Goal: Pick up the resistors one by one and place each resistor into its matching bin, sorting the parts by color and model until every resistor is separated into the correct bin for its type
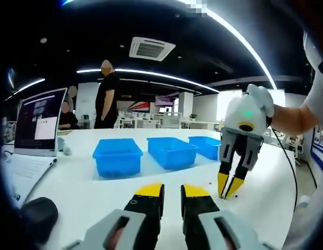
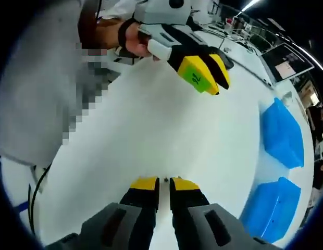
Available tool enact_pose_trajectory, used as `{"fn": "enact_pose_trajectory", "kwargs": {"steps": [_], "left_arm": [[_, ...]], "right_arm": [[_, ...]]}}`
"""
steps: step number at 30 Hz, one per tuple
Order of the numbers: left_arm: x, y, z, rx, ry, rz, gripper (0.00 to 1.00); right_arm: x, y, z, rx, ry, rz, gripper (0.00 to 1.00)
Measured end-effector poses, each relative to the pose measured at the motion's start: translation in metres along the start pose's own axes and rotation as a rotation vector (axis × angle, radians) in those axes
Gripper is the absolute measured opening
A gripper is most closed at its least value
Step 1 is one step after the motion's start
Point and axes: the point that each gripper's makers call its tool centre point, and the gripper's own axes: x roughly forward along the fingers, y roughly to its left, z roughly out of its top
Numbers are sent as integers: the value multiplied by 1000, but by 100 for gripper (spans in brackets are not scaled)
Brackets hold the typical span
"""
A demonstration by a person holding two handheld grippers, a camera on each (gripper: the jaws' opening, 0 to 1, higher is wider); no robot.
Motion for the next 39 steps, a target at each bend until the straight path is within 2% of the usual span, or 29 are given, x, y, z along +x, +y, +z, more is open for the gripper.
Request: {"fn": "enact_pose_trajectory", "kwargs": {"steps": [3,13,17,20,24,28,32,33,39], "left_arm": [[1,0,-2,-2,4,-2,16],[6,0,-1,3,9,-10,16],[8,-2,0,6,11,-11,16],[9,-5,3,11,11,-13,16],[12,-7,3,17,16,-16,16],[17,-11,4,18,22,-26,16],[21,-14,9,23,13,-34,16],[22,-14,10,21,12,-34,16],[28,-12,15,19,18,-33,16]], "right_arm": [[-1,0,0,1,-1,-1,5],[-20,-3,2,93,-106,-84,4],[-32,-4,6,155,-200,-132,4],[-43,-8,10,217,-311,-184,4],[-61,-13,14,374,-557,-256,4],[-80,-18,12,482,-734,-336,4],[-107,-24,9,575,-924,-453,4],[-113,-25,6,585,-954,-490,4],[-154,-38,-30,642,-1021,-779,4]]}}
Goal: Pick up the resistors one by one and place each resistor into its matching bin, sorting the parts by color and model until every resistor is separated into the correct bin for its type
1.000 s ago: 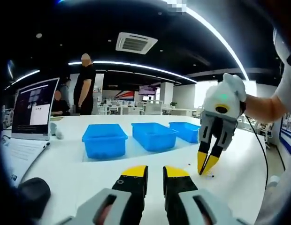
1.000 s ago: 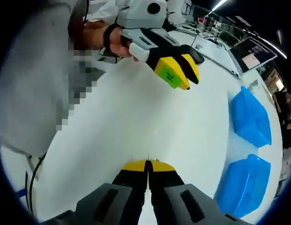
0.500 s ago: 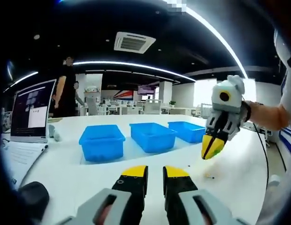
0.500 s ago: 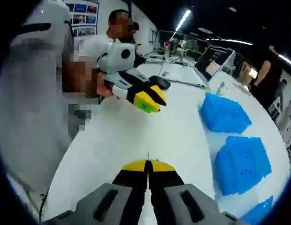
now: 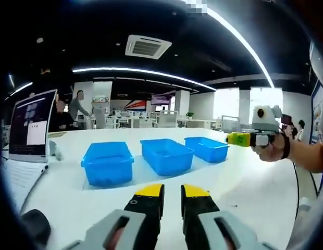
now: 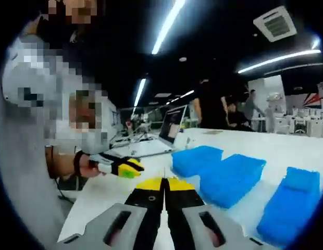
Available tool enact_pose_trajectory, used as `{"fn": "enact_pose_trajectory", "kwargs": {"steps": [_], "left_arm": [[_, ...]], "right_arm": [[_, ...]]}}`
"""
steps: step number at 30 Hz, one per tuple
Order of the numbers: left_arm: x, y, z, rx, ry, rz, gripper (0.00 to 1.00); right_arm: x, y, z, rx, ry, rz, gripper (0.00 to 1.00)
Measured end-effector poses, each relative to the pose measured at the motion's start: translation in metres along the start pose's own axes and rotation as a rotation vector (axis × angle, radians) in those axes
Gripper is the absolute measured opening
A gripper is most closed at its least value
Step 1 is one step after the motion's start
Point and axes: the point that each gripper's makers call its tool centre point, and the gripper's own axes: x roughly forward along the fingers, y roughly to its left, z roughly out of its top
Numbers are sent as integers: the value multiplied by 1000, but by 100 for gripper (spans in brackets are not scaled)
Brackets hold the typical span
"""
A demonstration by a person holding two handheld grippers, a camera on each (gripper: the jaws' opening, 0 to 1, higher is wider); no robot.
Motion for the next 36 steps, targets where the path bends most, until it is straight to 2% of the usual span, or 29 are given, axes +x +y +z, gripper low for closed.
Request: {"fn": "enact_pose_trajectory", "kwargs": {"steps": [3,8,11,15,19,27,28,30,31,32,34,36], "left_arm": [[3,-4,1,19,6,-20,16],[2,-7,4,28,0,-40,16],[2,-6,0,19,5,-38,16],[1,-5,-2,15,11,-38,16],[-2,-2,3,20,-1,-28,16],[-3,-4,1,13,-1,-25,16],[-3,-4,1,13,0,-26,16],[-4,-4,0,12,-1,-24,16],[-4,-3,0,10,-2,-22,16],[-4,-3,1,9,-5,-20,16],[-5,-2,1,8,-8,-17,16],[-6,-1,1,7,-10,-15,16]], "right_arm": [[-16,-34,12,-58,-30,-138,4],[-56,-109,36,-115,-66,-412,4],[-82,-145,33,-97,-69,-574,4],[-85,-155,25,-91,-53,-594,4],[-82,-155,25,-104,-42,-591,4],[-79,-164,21,-95,-33,-610,4],[-79,-168,17,-89,-9,-625,7],[-81,-177,8,-109,53,-670,31],[-82,-181,6,-116,61,-693,39],[-80,-181,6,-113,57,-685,39],[-80,-180,5,-101,58,-675,33],[-79,-180,5,-101,63,-671,32]]}}
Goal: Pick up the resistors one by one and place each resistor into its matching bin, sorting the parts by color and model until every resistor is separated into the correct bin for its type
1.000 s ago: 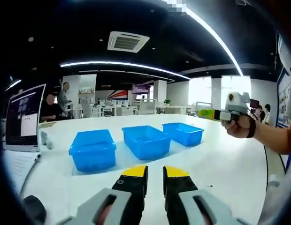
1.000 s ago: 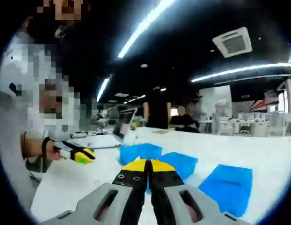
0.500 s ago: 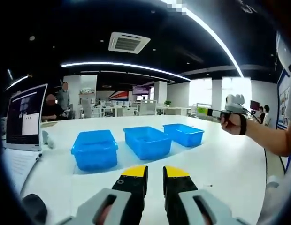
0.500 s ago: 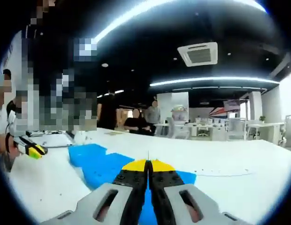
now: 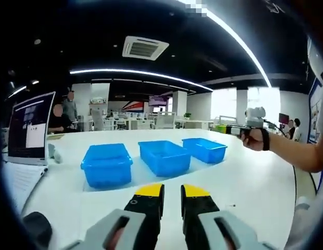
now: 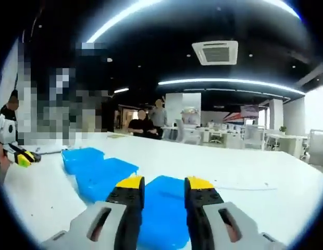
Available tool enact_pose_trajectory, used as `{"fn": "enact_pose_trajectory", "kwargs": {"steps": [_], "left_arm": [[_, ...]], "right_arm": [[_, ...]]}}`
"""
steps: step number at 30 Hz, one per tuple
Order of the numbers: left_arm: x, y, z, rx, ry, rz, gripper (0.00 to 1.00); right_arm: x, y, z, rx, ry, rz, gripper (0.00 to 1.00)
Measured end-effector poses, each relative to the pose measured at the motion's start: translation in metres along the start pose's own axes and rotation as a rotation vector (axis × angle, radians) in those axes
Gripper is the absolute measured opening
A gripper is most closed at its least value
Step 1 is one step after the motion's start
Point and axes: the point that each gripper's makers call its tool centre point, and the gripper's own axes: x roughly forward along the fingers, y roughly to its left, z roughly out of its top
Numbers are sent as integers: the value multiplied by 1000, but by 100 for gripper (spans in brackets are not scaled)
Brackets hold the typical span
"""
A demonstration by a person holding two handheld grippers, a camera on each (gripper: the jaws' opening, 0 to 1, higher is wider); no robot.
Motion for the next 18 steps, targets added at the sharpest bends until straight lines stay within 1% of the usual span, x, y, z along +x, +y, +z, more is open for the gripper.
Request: {"fn": "enact_pose_trajectory", "kwargs": {"steps": [2,4,5,7,10,12,14,15,16,17,18], "left_arm": [[-2,1,-1,-5,-3,3,16],[-2,1,-2,-7,0,4,16],[-3,2,-3,-7,1,6,16],[-4,3,-4,-8,1,9,16],[-5,5,-4,-8,1,15,16],[-6,6,-4,-4,0,19,16],[-7,6,-4,8,-1,23,16],[-7,6,-3,13,-2,24,16],[-8,6,-3,17,-5,25,16],[-9,7,-2,20,-7,25,16],[-9,7,-2,21,-9,26,16]], "right_arm": [[1,0,-1,-3,14,0,30],[1,8,4,6,11,20,28],[1,19,8,-4,12,55,26],[3,41,7,-24,55,140,25],[6,77,0,-97,155,271,24],[5,102,-6,-126,210,360,22],[2,129,-13,-168,281,454,20],[-1,146,-17,-175,324,513,20],[-3,155,-20,-166,350,542,19],[-7,173,-26,-158,397,608,19],[-11,187,-30,-155,427,657,18]]}}
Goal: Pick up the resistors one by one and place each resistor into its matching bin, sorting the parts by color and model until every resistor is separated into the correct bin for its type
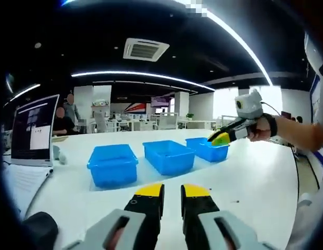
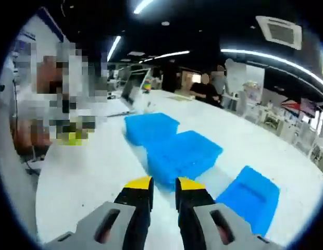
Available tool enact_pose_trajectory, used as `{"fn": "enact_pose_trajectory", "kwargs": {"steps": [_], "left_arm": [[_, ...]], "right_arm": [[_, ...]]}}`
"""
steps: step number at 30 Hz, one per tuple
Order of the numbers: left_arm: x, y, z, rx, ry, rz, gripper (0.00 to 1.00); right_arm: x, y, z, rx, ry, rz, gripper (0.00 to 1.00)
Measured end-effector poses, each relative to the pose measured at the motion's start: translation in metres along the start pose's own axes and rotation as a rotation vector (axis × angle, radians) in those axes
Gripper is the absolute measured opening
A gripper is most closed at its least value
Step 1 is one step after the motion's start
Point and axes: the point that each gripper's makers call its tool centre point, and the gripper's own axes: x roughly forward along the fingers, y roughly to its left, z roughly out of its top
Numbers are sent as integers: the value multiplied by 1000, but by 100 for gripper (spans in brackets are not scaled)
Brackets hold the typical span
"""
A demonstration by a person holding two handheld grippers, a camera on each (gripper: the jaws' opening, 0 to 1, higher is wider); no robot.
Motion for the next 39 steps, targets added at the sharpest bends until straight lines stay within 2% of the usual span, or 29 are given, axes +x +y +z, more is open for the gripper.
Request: {"fn": "enact_pose_trajectory", "kwargs": {"steps": [3,8,13,19,22,24,26,27,30,34,37,39], "left_arm": [[-1,2,-1,7,-2,5,16],[-5,4,-3,9,-4,6,16],[-9,6,-5,8,-6,9,16],[-11,7,-8,-5,-10,10,16],[-11,5,-11,-12,-6,2,16],[-10,4,-13,-14,-3,-3,16],[-10,4,-14,-15,-1,-6,16],[-10,3,-14,-15,1,-7,16],[-11,5,-13,-15,-1,-6,16],[-12,9,-12,-14,-4,3,16],[-11,11,-12,-14,-4,6,16],[-10,11,-12,-17,-3,6,16]], "right_arm": [[18,29,-13,-15,107,106,16],[35,53,-39,-82,268,171,13],[46,57,-48,-80,315,172,13],[49,59,-58,-74,356,164,13],[48,61,-57,-107,368,152,9],[48,64,-58,-180,395,166,5],[47,69,-58,-202,402,180,5],[49,68,-60,-179,406,199,5],[50,59,-60,-221,387,195,5],[47,59,-48,-244,305,176,5],[42,60,-33,-236,202,164,5],[36,58,-17,-222,86,158,5]]}}
